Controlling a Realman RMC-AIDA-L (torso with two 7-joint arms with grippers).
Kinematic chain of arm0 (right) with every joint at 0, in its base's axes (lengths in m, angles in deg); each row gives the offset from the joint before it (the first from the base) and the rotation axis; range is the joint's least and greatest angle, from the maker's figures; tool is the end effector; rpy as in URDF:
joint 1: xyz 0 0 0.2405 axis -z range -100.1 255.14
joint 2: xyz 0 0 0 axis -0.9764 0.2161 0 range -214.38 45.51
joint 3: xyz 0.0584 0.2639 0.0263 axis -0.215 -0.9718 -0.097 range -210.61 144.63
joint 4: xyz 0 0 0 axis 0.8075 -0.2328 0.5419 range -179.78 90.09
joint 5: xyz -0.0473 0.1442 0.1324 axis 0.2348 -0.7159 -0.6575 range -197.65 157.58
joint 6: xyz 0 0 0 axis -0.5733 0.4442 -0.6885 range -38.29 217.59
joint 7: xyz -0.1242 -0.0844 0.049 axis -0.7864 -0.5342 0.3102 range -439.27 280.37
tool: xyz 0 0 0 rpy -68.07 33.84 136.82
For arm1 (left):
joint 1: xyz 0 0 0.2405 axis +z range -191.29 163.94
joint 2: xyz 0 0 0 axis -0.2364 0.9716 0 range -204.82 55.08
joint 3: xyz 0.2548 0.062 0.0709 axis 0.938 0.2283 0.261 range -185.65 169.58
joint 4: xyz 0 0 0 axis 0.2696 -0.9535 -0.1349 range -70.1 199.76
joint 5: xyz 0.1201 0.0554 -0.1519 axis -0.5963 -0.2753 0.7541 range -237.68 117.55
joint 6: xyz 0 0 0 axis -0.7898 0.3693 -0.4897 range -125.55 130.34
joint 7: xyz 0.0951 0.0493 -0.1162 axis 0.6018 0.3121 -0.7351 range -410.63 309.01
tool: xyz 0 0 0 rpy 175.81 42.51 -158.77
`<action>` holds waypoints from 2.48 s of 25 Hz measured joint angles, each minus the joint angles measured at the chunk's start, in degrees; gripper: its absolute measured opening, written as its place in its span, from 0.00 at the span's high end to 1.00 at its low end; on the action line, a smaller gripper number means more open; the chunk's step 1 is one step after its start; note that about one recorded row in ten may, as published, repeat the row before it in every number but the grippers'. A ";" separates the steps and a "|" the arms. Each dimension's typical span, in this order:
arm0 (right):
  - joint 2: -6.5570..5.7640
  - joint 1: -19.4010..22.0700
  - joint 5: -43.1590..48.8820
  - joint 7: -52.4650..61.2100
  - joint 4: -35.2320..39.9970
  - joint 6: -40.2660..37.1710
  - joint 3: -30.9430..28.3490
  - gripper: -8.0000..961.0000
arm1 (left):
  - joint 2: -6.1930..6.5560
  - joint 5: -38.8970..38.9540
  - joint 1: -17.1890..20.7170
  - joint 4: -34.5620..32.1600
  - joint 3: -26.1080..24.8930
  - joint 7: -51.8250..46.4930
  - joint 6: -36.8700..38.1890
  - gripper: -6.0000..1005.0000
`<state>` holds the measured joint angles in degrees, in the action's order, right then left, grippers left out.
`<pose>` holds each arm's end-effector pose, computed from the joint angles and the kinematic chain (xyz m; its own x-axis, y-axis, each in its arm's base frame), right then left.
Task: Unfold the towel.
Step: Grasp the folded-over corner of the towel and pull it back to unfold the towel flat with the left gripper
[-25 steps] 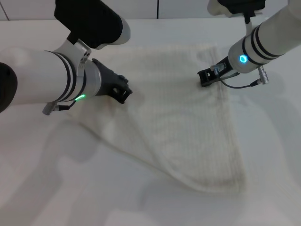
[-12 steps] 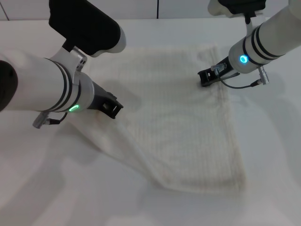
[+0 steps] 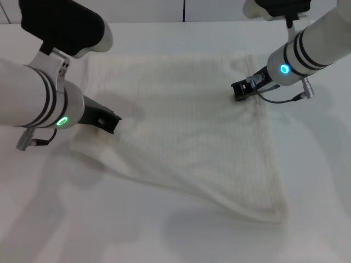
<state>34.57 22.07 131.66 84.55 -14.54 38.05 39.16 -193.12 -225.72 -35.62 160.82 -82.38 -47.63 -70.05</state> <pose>0.2201 0.4472 -0.0768 0.4833 -0.8653 -0.1329 -0.7538 -0.3342 -0.5658 -0.1815 0.3353 -0.0387 0.7604 0.6494 -0.0087 0.4594 -0.5473 -0.6996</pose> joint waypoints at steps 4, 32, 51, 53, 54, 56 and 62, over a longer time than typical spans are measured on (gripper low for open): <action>0.00 0.08 0.00 0.00 0.04 0.03 0.00 0.99 | -0.01 0.05 1.68 2.14 0.15 -1.14 -1.30 0.97; -0.18 0.36 0.01 -0.62 0.32 0.10 0.00 0.99 | -0.03 0.07 7.37 5.80 -0.92 -7.20 -3.05 0.97; -0.18 0.35 0.00 -1.48 0.37 0.07 -0.14 0.99 | 0.99 -0.11 7.52 5.94 -0.88 -6.77 -10.30 0.63; -0.18 0.35 0.00 -1.49 0.36 0.07 -0.12 0.99 | 0.99 -0.11 7.48 6.18 -0.81 -6.70 -10.69 0.57; -0.18 0.35 0.00 -1.49 0.37 0.08 -0.11 0.99 | 0.99 -0.11 7.42 6.70 -0.67 -6.50 -10.79 0.56; -0.18 0.35 0.00 -1.50 0.37 0.10 -0.12 0.99 | 0.82 -0.11 7.32 8.29 -0.48 -5.48 -10.23 0.54; -0.18 0.35 -0.07 -1.50 0.37 0.09 -0.09 0.99 | 0.21 -0.08 5.22 9.70 0.23 -3.75 -5.04 0.54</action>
<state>34.39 22.42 131.59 83.06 -14.17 38.14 39.07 -192.91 -225.80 -30.40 170.52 -82.14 -51.38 -75.09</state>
